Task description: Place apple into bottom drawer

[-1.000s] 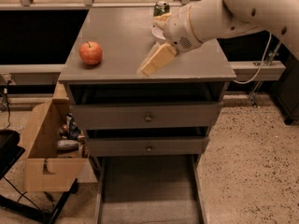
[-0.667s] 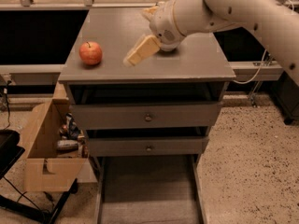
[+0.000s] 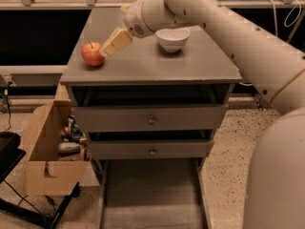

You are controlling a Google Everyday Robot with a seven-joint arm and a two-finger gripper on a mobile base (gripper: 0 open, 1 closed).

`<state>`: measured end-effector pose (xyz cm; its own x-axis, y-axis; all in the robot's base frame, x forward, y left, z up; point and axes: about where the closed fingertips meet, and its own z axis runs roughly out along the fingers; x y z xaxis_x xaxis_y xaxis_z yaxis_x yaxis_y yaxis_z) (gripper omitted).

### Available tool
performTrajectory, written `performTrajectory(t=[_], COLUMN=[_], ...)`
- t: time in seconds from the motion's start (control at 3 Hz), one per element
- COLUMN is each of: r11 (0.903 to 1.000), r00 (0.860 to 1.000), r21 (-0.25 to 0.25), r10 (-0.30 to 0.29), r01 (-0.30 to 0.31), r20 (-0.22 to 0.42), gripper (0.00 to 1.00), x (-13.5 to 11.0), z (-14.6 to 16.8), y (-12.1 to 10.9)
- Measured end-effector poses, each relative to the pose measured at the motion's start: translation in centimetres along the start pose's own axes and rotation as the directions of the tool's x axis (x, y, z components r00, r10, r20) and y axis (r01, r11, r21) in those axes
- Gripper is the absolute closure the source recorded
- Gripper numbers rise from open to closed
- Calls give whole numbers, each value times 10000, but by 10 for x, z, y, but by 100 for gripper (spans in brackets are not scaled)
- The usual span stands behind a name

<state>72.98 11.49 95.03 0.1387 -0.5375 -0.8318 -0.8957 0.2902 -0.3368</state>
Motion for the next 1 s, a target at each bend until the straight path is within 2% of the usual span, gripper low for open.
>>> performTrajectory(t=[0.33,0.67,1.0], r11=[9980,9914,9800], r00=[9981,9929,9829], r21=[-439,-965,-1424], r10=[465,958,1541], r01=[-447,-888,-1390], r20=[401,706,1012], gripper=[0,0,0], x=[-4,-4,3], z=[50,94,125], y=[1,8,22])
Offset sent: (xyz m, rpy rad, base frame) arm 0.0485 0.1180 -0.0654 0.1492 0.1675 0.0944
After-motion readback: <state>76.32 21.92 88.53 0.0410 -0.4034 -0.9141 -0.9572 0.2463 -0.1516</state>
